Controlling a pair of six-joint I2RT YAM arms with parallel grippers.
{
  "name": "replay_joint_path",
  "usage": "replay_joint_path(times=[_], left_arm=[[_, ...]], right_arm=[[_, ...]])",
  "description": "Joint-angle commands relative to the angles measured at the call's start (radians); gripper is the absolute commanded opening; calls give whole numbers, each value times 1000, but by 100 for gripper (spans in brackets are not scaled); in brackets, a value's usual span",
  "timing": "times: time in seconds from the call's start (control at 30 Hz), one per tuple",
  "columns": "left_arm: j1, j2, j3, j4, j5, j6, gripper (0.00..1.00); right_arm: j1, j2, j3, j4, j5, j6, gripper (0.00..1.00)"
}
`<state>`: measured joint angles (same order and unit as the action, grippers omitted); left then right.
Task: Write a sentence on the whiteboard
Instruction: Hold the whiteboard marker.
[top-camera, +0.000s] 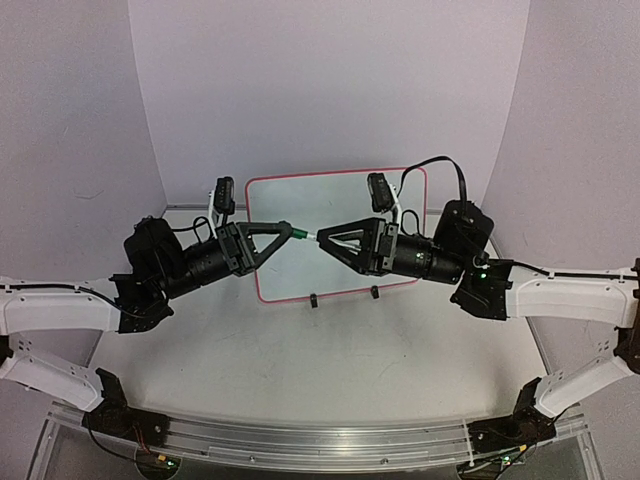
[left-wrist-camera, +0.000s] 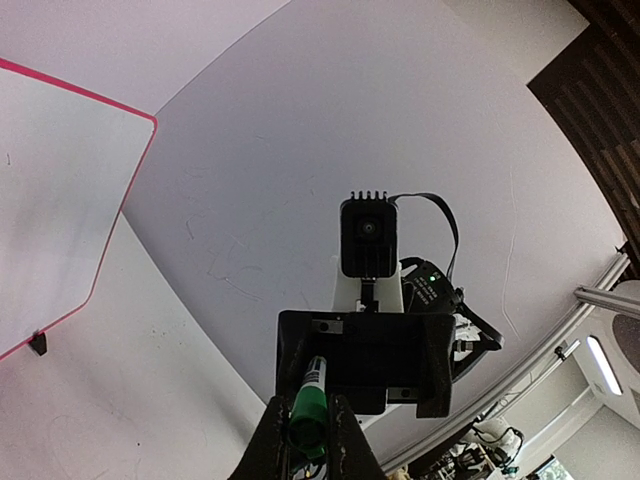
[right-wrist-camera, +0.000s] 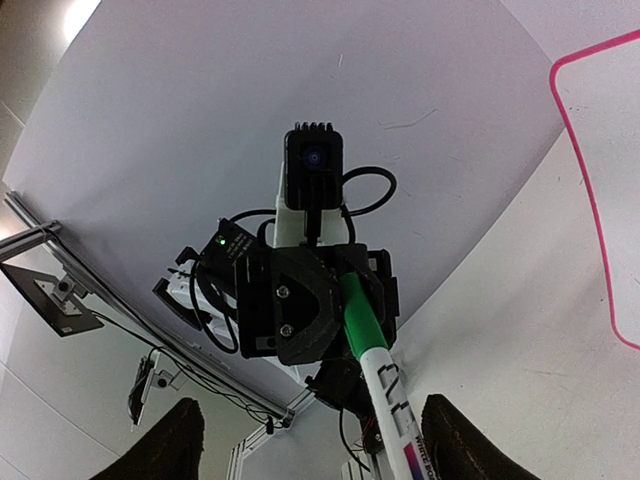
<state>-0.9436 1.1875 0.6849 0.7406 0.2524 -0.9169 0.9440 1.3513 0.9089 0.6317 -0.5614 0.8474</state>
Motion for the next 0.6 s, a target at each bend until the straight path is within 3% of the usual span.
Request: replay_joint_path(times=[0.0, 0.57], left_arm=[[-1, -27, -5, -10, 5, 0, 0], [-1, -19, -6, -16, 11, -11, 0]], right_arm=[[6, 5, 38, 56, 8, 1, 65], [6, -13, 15, 54, 67, 5, 26]])
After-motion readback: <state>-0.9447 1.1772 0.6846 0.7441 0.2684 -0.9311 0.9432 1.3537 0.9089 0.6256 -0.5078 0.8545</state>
